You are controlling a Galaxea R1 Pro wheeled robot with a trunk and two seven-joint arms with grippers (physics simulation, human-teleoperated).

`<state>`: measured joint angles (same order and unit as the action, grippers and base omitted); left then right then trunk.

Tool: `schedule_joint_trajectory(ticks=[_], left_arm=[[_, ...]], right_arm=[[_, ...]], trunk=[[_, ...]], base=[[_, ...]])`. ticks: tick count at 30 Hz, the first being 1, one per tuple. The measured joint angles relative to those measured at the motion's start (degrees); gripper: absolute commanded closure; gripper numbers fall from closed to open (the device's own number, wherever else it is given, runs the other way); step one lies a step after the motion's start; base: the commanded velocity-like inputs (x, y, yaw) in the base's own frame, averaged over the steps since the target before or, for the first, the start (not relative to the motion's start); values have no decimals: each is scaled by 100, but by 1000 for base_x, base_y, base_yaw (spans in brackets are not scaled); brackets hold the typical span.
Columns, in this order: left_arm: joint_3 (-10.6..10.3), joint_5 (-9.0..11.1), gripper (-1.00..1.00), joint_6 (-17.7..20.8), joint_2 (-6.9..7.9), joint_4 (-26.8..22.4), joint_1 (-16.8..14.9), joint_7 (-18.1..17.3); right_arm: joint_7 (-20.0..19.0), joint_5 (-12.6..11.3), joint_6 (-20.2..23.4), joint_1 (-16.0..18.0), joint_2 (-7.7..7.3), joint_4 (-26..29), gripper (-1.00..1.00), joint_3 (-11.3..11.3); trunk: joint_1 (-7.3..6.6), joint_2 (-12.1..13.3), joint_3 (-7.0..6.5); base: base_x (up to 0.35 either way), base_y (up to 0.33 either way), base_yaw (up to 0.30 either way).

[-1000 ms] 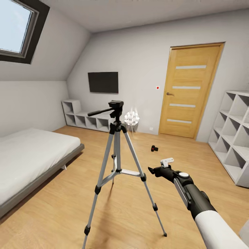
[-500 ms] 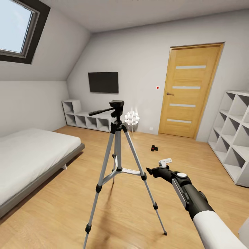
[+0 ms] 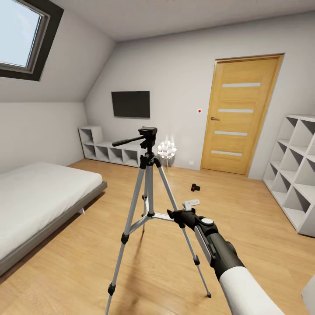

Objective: Attach the digital camera to the camera tripod in the bedroom.

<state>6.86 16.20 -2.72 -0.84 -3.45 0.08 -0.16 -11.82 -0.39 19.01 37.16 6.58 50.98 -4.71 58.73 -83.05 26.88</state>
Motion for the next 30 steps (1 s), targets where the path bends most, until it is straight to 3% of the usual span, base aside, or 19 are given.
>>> schedule_joint_trajectory(ticks=[12,23,30], left_arm=[[6,1,-100,-1,-8,0,0,14],[1,-12,-100,-1,-17,0,0,9],[0,-12,-100,-1,-19,0,0,12]], right_arm=[[225,-1,-206,0,70,-17,-100,1],[220,7,-211,0,54,-20,-100,-4],[195,-9,-207,0,64,-25,-100,-12]], trunk=[[0,0,0],[-3,0,0],[-1,0,0]], base=[[7,0,0],[228,102,0],[68,43,0]])
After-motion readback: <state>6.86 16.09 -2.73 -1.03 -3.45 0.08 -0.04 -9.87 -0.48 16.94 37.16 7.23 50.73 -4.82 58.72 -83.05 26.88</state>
